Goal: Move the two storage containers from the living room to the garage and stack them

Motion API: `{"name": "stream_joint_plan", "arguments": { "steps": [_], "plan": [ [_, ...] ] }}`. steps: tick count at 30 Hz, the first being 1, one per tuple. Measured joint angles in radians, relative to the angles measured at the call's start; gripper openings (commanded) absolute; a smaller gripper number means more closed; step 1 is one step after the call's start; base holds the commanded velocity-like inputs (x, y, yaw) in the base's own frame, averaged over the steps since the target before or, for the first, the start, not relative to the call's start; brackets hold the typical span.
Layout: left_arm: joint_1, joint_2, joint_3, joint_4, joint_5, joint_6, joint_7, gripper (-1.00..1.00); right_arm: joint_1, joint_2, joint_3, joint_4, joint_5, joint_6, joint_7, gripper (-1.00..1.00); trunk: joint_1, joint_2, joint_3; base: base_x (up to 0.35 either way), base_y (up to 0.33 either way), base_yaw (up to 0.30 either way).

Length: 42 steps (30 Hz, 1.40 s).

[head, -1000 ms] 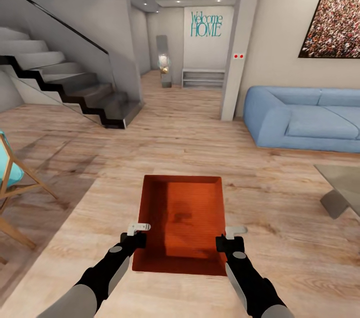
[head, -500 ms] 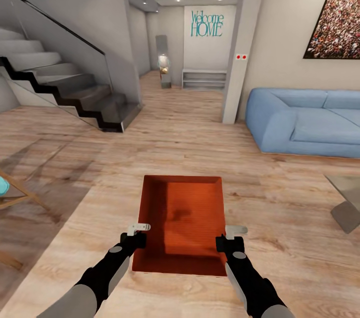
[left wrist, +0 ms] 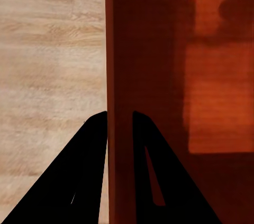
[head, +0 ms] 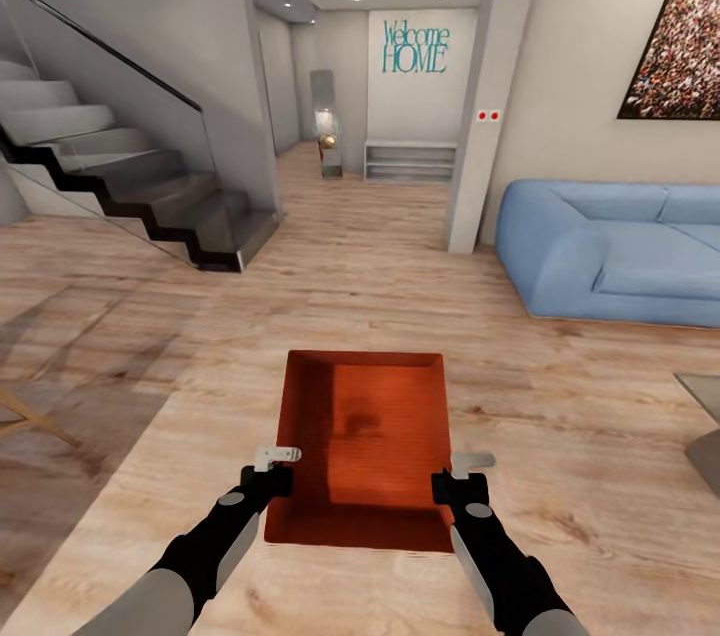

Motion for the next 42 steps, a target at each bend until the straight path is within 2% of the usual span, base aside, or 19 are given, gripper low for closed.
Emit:
{"name": "stream_joint_plan", "arguments": {
  "steps": [42],
  "plan": [
    [0.000, 0.000, 0.000, 0.000, 0.000, 0.000, 0.000, -1.00, 0.000, 0.000, 0.000, -0.001, 0.000, 0.001, 0.000, -1.00, 0.000, 0.000, 0.000, 0.337, 0.000, 0.000]
  ]
}}
